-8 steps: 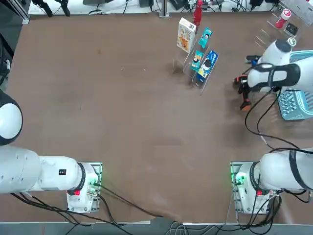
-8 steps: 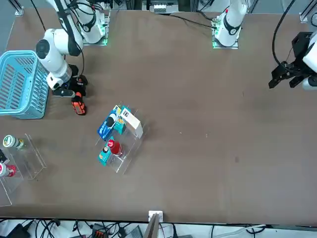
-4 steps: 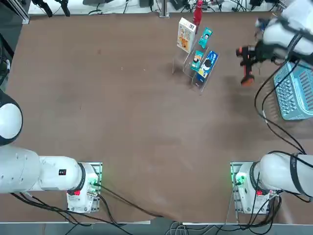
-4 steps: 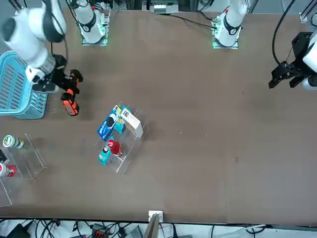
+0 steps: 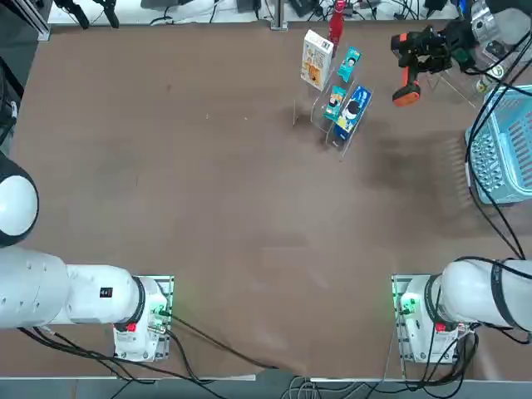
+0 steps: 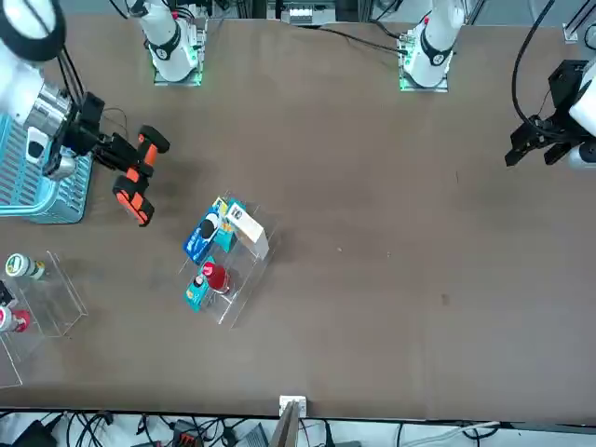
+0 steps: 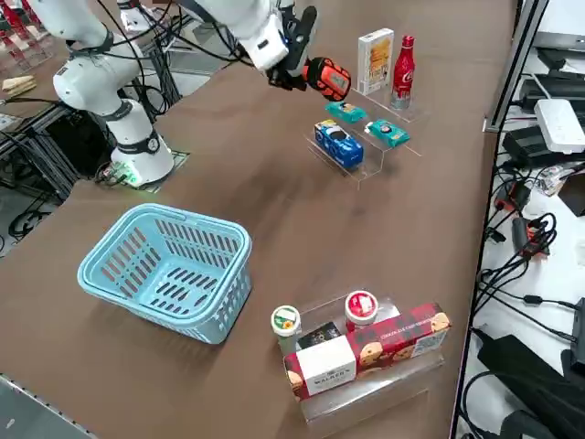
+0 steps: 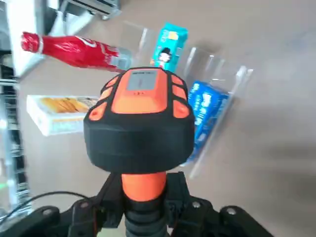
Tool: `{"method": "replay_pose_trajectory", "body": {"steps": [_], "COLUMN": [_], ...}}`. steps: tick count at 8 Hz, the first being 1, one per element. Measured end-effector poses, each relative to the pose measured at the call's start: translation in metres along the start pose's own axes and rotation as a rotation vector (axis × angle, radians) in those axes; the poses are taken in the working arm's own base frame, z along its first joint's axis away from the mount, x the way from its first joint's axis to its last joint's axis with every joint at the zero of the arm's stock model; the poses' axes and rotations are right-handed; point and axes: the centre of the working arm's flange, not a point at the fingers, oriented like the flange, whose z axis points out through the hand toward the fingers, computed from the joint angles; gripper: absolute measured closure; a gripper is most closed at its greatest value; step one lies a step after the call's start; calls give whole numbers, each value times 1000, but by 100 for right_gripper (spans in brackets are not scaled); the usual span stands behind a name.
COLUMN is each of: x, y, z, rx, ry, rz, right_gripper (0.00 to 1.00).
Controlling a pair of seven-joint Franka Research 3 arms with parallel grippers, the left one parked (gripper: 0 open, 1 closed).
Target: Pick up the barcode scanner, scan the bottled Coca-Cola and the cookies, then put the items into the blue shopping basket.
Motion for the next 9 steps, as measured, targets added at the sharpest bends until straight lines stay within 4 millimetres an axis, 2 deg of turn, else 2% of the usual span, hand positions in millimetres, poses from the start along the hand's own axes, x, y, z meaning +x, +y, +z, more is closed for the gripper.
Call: {"method": "replay_pose_trajectory", "body": {"steps": [3, 5, 9], "x": [12, 13, -4], "y": [25, 46, 46], "z": [52, 90, 139], "rx": [206, 296, 424], "ry": [0, 8, 80], "rz": [22, 25, 67], "right_gripper": [57, 57, 57]}}
